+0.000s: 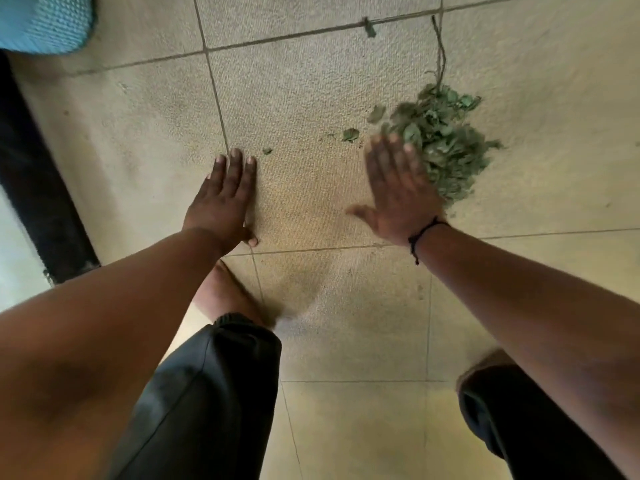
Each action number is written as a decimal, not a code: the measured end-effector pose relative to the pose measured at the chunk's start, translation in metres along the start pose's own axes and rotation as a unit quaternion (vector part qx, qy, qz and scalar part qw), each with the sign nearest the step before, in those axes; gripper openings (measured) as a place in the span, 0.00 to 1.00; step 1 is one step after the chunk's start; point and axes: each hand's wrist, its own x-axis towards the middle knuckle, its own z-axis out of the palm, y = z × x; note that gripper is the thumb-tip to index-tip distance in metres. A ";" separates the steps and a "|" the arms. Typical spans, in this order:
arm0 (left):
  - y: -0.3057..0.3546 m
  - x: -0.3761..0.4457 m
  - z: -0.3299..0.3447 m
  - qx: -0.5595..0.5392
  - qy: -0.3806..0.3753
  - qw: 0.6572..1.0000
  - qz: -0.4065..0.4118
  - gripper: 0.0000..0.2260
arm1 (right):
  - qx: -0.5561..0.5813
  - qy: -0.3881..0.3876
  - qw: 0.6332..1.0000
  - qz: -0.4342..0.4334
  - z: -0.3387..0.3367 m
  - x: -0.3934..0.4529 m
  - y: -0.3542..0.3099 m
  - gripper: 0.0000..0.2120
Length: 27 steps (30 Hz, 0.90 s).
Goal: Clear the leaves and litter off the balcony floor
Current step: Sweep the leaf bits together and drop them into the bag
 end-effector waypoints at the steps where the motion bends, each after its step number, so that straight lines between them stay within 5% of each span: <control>1: 0.001 -0.001 -0.001 0.003 -0.003 1.000 -0.004 0.62 | 0.024 0.016 0.999 0.031 -0.005 -0.003 0.008 0.44; 4: 0.001 -0.003 -0.004 0.005 -0.014 1.000 -0.007 0.63 | 0.096 0.091 0.991 0.008 -0.002 -0.046 0.014 0.38; 7: 0.001 -0.003 -0.008 0.018 -0.023 1.000 -0.008 0.62 | 0.179 0.055 0.980 -0.072 0.018 -0.133 -0.007 0.27; 10: 0.009 -0.003 -0.012 0.024 -0.033 0.999 -0.023 0.61 | 0.287 -0.179 0.939 -0.060 0.031 -0.205 -0.026 0.19; 13: 0.013 -0.003 -0.011 0.023 -0.040 0.998 -0.035 0.60 | 0.394 -0.448 0.800 0.070 0.039 -0.207 -0.037 0.19; 16: 0.012 -0.005 -0.012 0.023 -0.050 0.998 -0.037 0.60 | 0.442 -0.490 0.742 0.122 0.044 -0.149 -0.026 0.21; 19: 0.013 -0.004 -0.014 0.022 -0.054 0.998 -0.037 0.61 | 0.566 -0.405 0.694 0.183 0.026 -0.092 -0.004 0.21; 22: 0.014 -0.005 -0.013 0.029 -0.056 0.997 -0.044 0.61 | 0.670 -0.065 0.689 0.268 0.003 -0.071 0.017 0.09; 24: 0.014 -0.004 -0.014 0.030 -0.057 0.997 -0.049 0.61 | 0.657 0.091 0.683 0.305 -0.007 -0.065 0.028 0.07; 27: 0.017 -0.005 -0.016 0.029 -0.062 0.996 -0.054 0.61 | 0.577 0.137 0.749 0.295 -0.013 -0.070 0.017 0.05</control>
